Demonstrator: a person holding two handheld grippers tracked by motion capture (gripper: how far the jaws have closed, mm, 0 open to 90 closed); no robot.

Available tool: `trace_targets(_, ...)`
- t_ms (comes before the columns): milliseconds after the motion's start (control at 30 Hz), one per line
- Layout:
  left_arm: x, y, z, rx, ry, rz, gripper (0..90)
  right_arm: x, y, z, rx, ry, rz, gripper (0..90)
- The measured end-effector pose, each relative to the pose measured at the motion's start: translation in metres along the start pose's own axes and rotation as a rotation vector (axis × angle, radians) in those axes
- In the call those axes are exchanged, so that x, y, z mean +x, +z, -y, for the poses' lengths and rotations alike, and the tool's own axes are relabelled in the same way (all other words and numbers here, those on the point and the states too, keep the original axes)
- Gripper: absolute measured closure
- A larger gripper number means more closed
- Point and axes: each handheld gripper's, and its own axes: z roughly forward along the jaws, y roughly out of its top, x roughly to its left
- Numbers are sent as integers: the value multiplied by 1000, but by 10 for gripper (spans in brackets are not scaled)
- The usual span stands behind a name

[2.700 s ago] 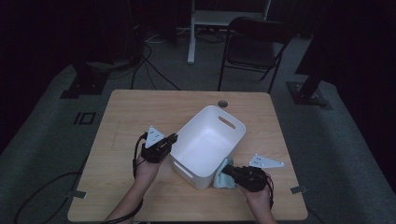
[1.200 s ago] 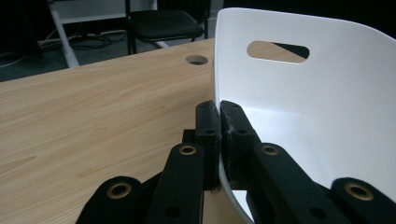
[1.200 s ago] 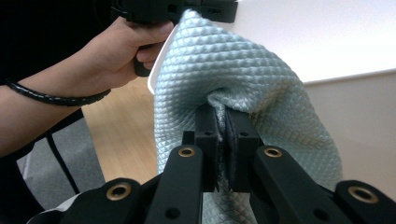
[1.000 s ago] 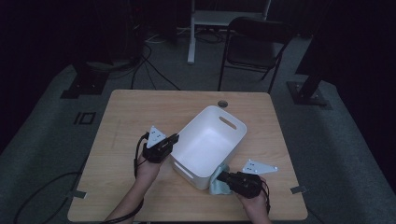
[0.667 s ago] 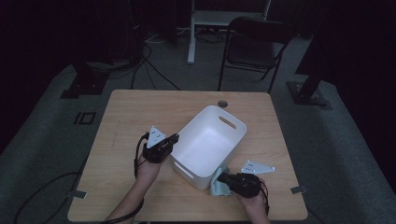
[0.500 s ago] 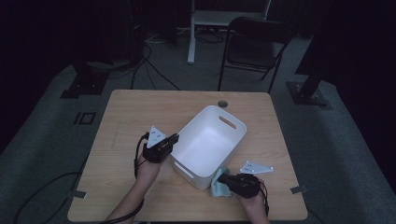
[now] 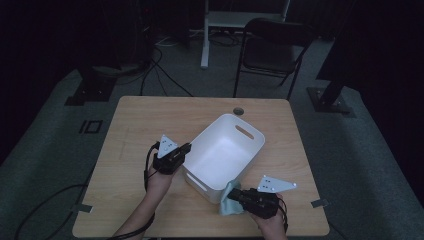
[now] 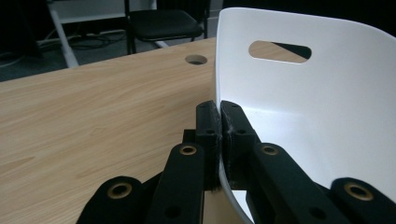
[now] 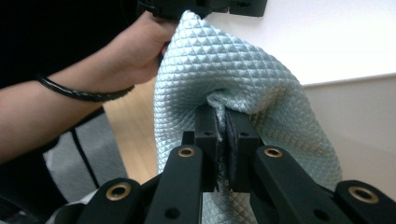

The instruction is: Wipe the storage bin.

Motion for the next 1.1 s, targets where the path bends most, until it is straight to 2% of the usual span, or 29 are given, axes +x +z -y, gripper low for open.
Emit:
trace_targets(67, 1, 0, 0, -1, 0, 8, 872, -1, 2, 2, 6, 5, -2, 849)
trace_targets(100, 2, 0, 0, 5, 11, 22, 871, -8, 6, 8, 25, 31, -13, 850)
trace_targets(133, 2, 0, 0, 4, 10, 23, 871, -10, 7, 10, 33, 38, -13, 850)
trace_targets(200, 1, 0, -1, 7, 14, 21, 871, -16, 9, 14, 61, 45, 6, 850)
trace_targets(433, 1, 0, -1, 8, 19, 20, 869, -39, 12, 27, 102, 103, 48, 850)
trace_targets(667, 1, 0, -1, 7, 20, 18, 867, -53, 11, 30, 111, 133, 94, 850)
trace_targets(700, 0, 0, -1, 8, 20, 17, 867, -60, 12, 32, 123, 152, 125, 850)
trace_targets(967, 0, 0, -1, 9, 21, 14, 866, -82, 11, 37, 127, 219, 187, 850)
trace_targets(1100, 0, 0, -1, 9, 19, 9, 865, -90, 10, 35, 123, 226, 208, 850)
